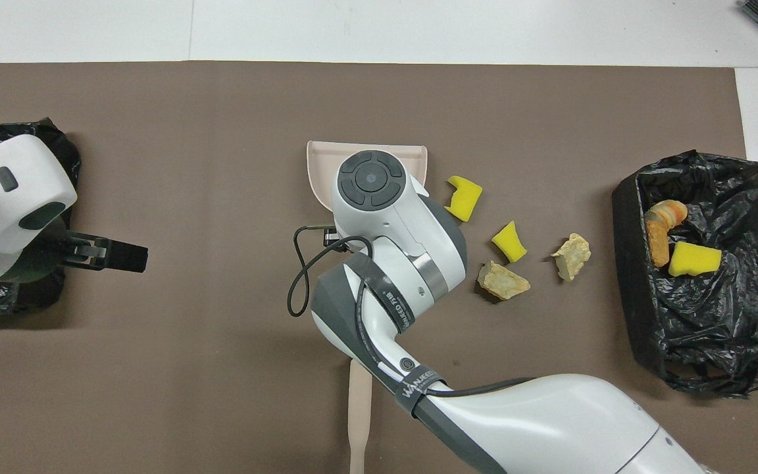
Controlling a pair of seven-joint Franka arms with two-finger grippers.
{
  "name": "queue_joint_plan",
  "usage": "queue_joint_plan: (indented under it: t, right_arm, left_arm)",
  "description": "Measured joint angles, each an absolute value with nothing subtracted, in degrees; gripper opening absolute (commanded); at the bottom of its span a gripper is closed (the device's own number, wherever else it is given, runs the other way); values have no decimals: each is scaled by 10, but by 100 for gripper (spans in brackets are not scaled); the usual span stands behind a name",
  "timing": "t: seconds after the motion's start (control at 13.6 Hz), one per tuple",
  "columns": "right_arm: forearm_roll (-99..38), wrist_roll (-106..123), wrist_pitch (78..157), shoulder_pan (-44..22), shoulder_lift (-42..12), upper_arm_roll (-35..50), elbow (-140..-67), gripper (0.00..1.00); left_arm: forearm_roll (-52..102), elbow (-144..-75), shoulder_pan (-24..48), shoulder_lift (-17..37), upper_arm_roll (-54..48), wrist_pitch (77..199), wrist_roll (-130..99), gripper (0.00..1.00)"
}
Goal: Sweep and dump trash in bin
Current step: 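Return the empty dustpan to the table center with the right gripper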
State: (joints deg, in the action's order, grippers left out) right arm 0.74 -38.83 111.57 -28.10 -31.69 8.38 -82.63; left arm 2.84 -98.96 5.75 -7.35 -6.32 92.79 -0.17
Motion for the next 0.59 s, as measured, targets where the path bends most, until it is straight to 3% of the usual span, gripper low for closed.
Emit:
queue_joint_plan:
  t: [0.37,0.59]
  right_arm:
    - [3,-388,1108,-280,-309,83,-818,100]
    - [0,-388,1058,-281,-270,84,-826,100]
  left_arm:
    - [7,-858,31,7,-62,848,3,100]
    - [3,-845,27,17,-64,841,11,100]
